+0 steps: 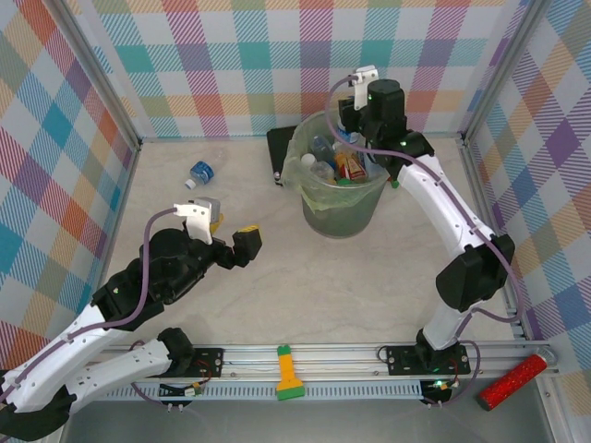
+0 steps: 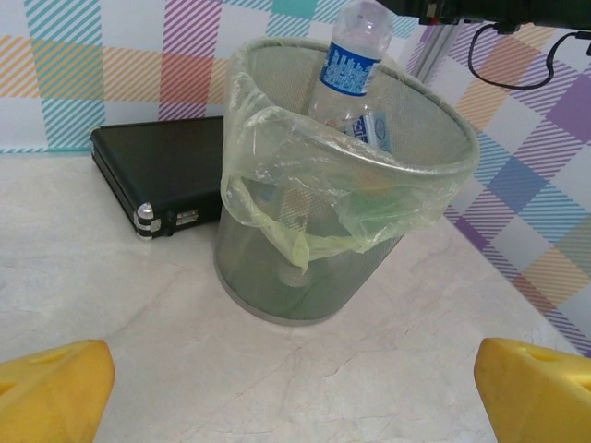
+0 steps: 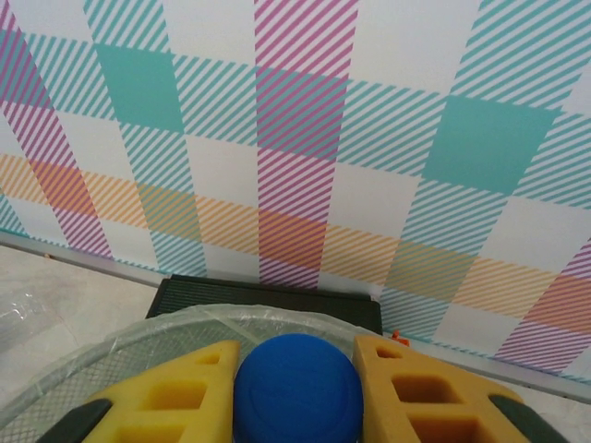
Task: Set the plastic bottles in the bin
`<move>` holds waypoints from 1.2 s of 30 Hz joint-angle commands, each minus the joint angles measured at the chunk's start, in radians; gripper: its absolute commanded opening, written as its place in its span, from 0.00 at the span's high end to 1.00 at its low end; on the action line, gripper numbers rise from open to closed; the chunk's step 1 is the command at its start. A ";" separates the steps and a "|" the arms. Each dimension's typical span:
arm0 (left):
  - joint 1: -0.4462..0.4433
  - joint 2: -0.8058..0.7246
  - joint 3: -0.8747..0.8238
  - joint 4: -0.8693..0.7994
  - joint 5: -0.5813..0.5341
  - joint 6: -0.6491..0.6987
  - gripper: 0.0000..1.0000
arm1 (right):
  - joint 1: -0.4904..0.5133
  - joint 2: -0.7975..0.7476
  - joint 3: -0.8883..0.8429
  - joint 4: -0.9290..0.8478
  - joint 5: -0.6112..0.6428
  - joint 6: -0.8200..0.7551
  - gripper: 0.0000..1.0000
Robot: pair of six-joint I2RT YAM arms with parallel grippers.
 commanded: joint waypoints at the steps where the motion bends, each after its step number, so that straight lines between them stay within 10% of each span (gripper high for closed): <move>1: -0.010 -0.005 -0.009 0.005 -0.015 -0.008 0.01 | -0.008 -0.034 0.015 0.114 -0.005 -0.064 0.71; 36: -0.009 -0.047 -0.022 -0.022 -0.035 -0.014 0.01 | -0.017 -0.029 -0.158 0.219 -0.192 0.058 0.67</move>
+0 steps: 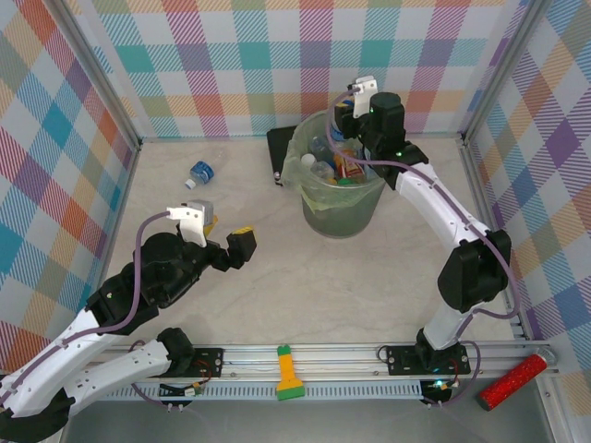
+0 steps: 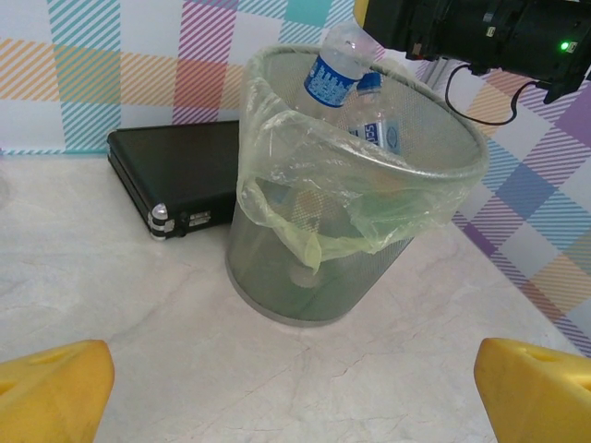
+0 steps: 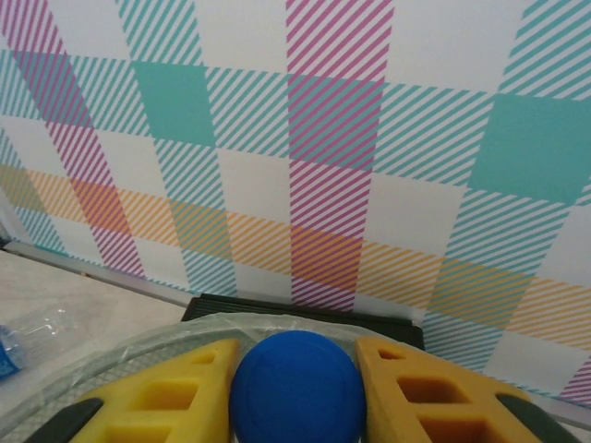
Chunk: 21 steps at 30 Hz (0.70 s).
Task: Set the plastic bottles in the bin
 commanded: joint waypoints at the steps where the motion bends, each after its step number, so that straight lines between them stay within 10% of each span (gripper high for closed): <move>1: -0.010 -0.022 -0.018 0.004 -0.012 -0.010 0.00 | 0.007 -0.017 0.030 -0.009 -0.054 0.000 0.67; 11: -0.010 -0.037 -0.017 -0.009 -0.022 -0.010 0.00 | 0.005 0.064 0.023 0.011 0.083 -0.218 0.67; 21: -0.011 -0.031 -0.024 0.000 -0.018 -0.011 0.00 | 0.001 0.006 -0.056 -0.114 -0.037 -0.023 0.66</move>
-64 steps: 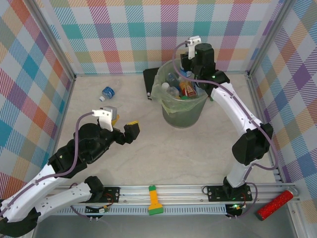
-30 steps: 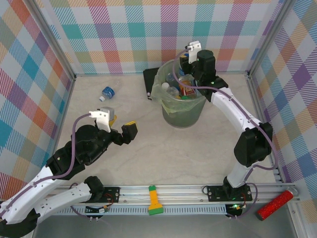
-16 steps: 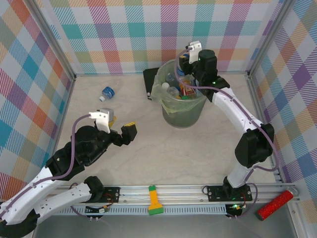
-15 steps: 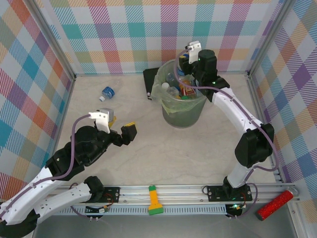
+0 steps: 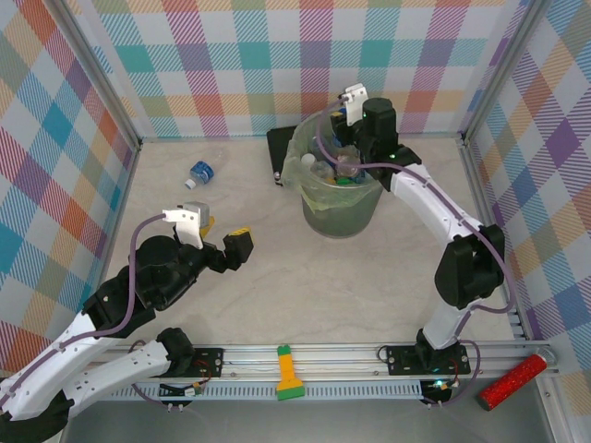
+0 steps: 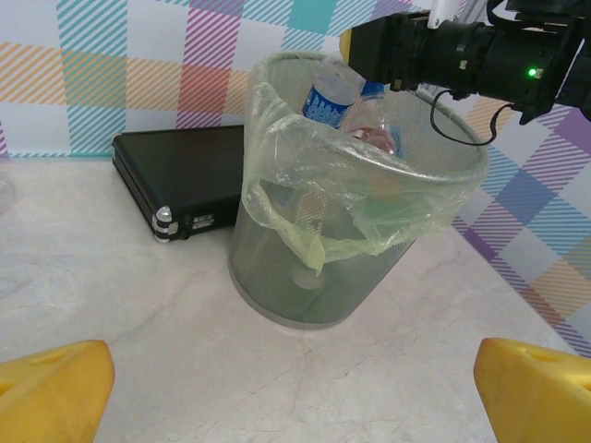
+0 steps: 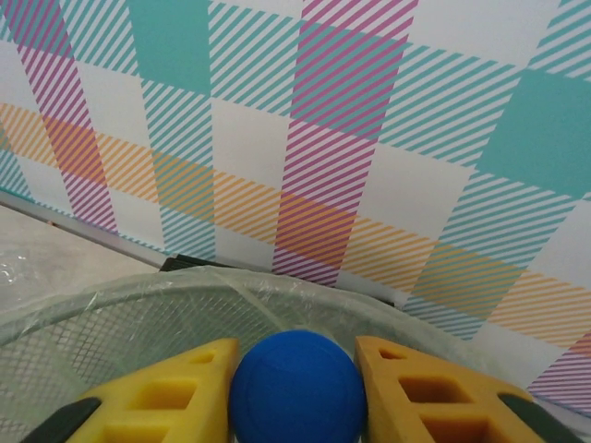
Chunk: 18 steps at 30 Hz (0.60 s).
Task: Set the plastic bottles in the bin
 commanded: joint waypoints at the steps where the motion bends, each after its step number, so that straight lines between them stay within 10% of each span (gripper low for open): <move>1: -0.011 -0.002 -0.012 0.003 -0.008 -0.012 0.00 | -0.002 -0.021 -0.024 -0.120 -0.078 0.093 0.66; 18: -0.011 -0.022 -0.023 0.007 -0.008 -0.018 0.00 | -0.011 -0.070 0.041 -0.254 -0.204 0.202 0.62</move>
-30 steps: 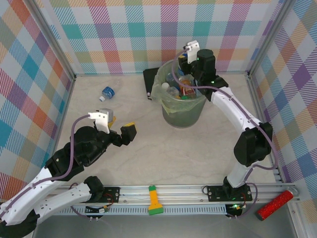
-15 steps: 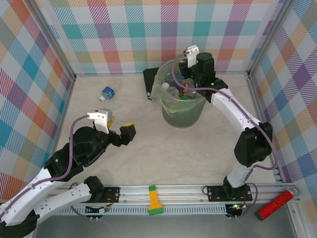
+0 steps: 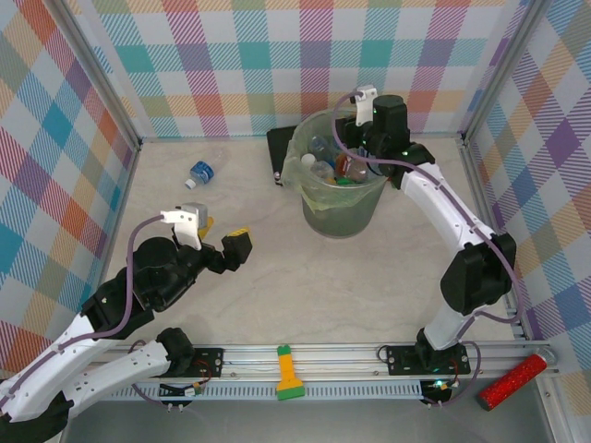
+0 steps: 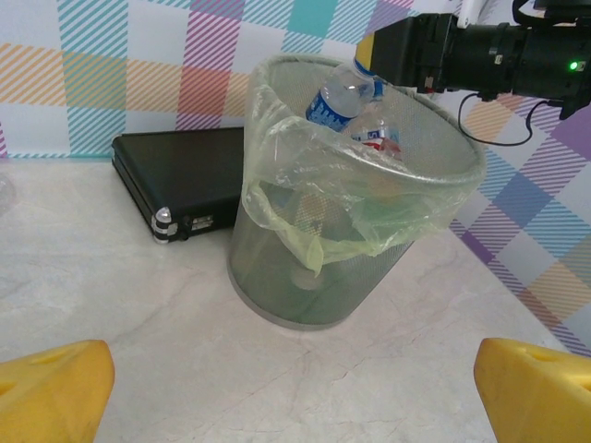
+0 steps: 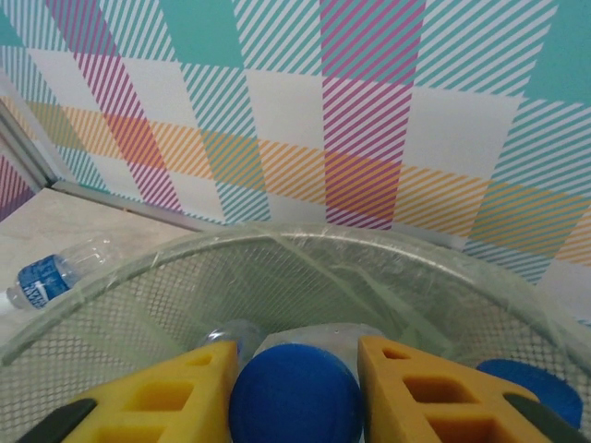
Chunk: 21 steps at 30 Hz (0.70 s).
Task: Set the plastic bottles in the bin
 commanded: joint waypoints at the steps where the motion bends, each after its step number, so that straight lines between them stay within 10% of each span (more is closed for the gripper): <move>1: -0.010 -0.008 -0.018 0.011 -0.008 -0.015 0.00 | 0.013 -0.019 -0.002 -0.084 -0.052 0.036 0.61; 8: -0.011 0.006 -0.013 0.006 -0.007 -0.015 0.00 | 0.013 -0.043 -0.047 -0.106 0.001 0.021 0.40; 21: -0.011 0.019 -0.016 0.024 -0.005 -0.015 0.00 | 0.014 -0.176 -0.038 -0.132 -0.030 0.061 0.40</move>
